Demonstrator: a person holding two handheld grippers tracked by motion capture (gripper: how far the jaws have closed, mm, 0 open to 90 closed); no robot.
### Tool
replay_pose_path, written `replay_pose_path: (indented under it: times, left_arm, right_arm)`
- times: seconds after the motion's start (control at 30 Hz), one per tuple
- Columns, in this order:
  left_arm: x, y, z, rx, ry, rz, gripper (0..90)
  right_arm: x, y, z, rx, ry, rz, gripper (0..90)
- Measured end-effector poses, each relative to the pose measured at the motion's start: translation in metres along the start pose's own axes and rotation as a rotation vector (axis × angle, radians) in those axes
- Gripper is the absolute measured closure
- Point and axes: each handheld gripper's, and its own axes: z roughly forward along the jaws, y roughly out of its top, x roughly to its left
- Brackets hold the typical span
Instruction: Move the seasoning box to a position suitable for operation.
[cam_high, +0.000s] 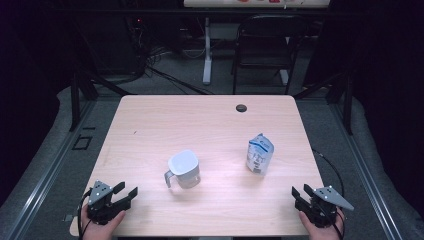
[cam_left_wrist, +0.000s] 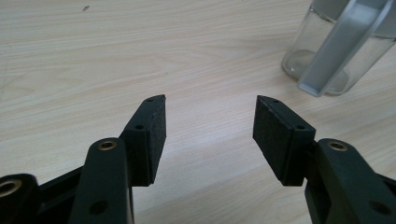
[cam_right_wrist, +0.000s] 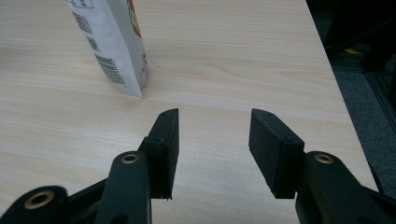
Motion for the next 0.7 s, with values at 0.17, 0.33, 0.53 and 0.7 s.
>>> replay_pose_path:
  times: [0.17,0.33,0.53,0.7]
  left_arm:
    - [-0.005,0.004,-0.003,-0.018,-0.016,-0.013,44.8]
    - [-0.011,0.012,-0.002,-0.036,-0.043,-0.028,45.1]
    - [-0.024,0.026,0.008,-0.023,-0.071,0.037,44.7]
    - [-0.03,0.029,0.011,-0.018,-0.088,0.035,43.4]
  right_arm:
    - [0.001,0.001,0.0,-0.01,0.003,0.009,53.1]
    - [0.0,0.0,0.001,-0.008,0.002,0.011,52.9]
    - [-0.003,0.0,-0.002,-0.03,0.002,0.04,52.8]
    - [-0.004,-0.001,0.005,-0.007,-0.009,0.05,52.8]
